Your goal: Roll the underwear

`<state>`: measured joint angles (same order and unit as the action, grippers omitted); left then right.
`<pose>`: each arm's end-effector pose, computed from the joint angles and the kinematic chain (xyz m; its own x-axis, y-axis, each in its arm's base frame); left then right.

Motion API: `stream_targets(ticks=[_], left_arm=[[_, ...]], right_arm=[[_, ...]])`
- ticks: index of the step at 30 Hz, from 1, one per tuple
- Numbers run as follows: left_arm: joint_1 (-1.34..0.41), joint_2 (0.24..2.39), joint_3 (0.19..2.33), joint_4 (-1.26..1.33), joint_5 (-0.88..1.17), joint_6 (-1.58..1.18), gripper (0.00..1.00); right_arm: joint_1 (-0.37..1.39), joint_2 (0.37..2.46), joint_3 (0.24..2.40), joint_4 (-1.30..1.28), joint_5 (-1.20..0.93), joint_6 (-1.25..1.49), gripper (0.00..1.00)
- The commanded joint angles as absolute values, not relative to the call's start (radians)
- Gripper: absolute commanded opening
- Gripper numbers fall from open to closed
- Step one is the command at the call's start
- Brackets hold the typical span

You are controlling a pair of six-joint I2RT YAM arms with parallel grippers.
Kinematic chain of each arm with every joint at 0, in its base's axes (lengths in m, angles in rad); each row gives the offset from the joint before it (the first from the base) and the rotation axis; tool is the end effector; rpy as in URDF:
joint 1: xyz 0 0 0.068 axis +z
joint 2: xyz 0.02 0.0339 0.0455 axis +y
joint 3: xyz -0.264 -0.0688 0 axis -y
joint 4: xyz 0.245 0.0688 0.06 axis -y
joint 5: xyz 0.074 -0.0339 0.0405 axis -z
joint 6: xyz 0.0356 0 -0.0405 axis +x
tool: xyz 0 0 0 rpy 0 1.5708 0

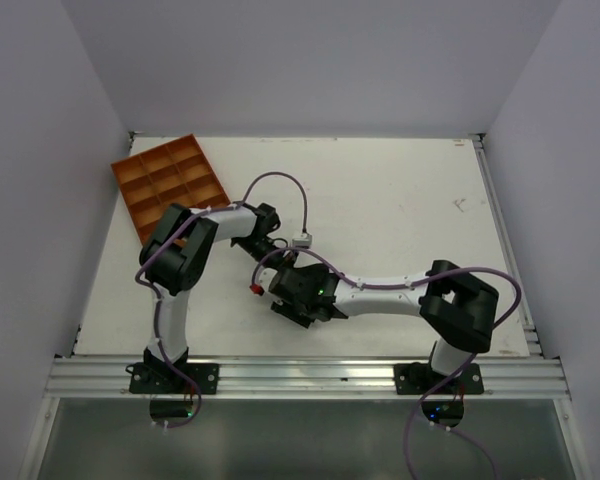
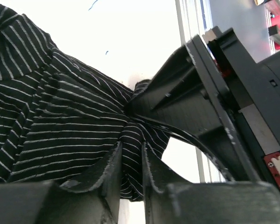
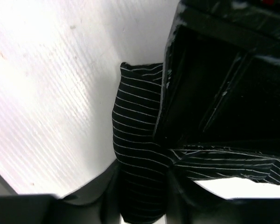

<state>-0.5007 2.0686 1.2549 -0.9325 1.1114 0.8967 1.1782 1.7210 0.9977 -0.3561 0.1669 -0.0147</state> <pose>0.2849 -0.1923 0.1202 -0.4801 0.6576 -0.5806 0.7221 -0.0796 -0.6872 0.1334 0.3067 0.1612 -0.3243 -0.8211 -0.4697 -0.8860 0.4377 -0.1534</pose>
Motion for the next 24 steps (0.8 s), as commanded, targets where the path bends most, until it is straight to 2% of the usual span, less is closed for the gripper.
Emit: stream_targets(ticks=[1, 4, 10, 17, 24], left_arm=[[-0.479, 2.034, 1.253, -0.835, 1.085, 0.847, 0.26], [-0.468, 1.962, 1.2, -0.666, 1.005, 0.665, 0.31], [-0.402, 1.899, 1.187, -0.551, 0.928, 0.451, 0.38], [-0.359, 1.87, 1.197, -0.538, 0.818, 0.393, 0.38], [-0.396, 1.913, 1.195, -0.492, 0.815, 0.354, 0.35]], right_arm=[[1.187, 1.712, 0.991, -0.279, 0.138, -0.018, 0.31], [1.187, 1.69, 0.962, -0.27, 0.126, 0.023, 0.2], [1.187, 1.674, 0.91, -0.281, 0.097, 0.081, 0.11], [1.187, 1.674, 0.9, -0.295, 0.091, 0.092, 0.11], [1.187, 1.68, 0.922, -0.307, 0.086, 0.086, 0.11]])
